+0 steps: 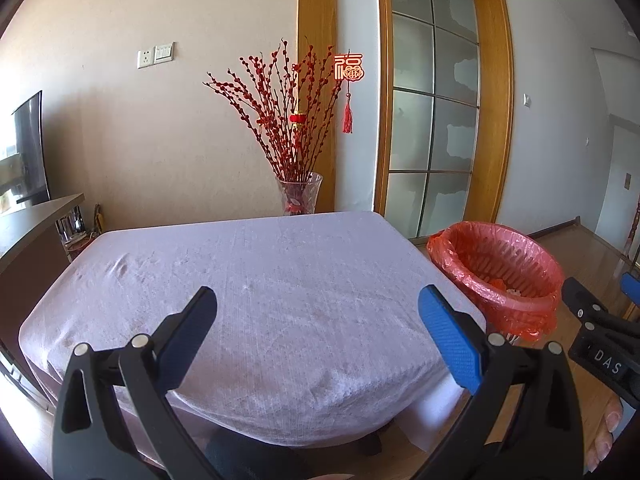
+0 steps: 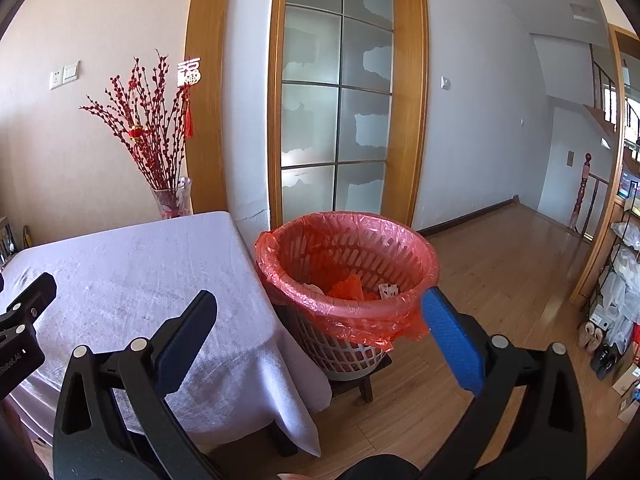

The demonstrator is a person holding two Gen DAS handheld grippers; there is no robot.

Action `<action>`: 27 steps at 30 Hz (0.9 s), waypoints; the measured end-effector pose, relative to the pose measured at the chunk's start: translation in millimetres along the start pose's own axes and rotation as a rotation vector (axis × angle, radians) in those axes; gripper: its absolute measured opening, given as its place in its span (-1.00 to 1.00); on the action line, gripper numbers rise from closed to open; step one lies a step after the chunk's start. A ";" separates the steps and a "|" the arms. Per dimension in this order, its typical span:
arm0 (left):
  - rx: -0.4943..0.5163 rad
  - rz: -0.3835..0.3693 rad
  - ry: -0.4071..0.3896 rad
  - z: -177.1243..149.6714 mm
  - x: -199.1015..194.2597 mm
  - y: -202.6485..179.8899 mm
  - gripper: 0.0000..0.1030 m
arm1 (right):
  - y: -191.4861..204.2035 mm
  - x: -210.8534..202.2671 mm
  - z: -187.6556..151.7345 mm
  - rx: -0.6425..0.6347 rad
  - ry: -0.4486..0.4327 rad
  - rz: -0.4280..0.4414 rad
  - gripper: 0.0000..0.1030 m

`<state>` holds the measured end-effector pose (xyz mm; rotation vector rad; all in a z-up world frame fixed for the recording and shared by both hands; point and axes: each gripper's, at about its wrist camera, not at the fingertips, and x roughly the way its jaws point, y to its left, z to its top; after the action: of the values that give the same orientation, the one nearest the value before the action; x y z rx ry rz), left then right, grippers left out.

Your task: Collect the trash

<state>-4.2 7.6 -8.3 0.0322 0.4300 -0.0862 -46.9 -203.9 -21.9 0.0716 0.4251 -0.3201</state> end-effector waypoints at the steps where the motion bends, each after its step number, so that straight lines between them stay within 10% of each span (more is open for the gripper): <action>1: 0.000 0.001 0.004 -0.8 0.8 -0.3 0.92 | -0.2 0.3 -0.3 0.001 0.002 0.001 0.97; 27: -0.006 0.032 -0.014 2.3 -2.9 -7.8 0.92 | 0.3 3.0 0.2 0.000 0.013 0.018 0.97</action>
<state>-6.6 -0.1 -5.1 0.0326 0.4157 -0.0540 -44.1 -204.5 -23.0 0.0781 0.4371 -0.3017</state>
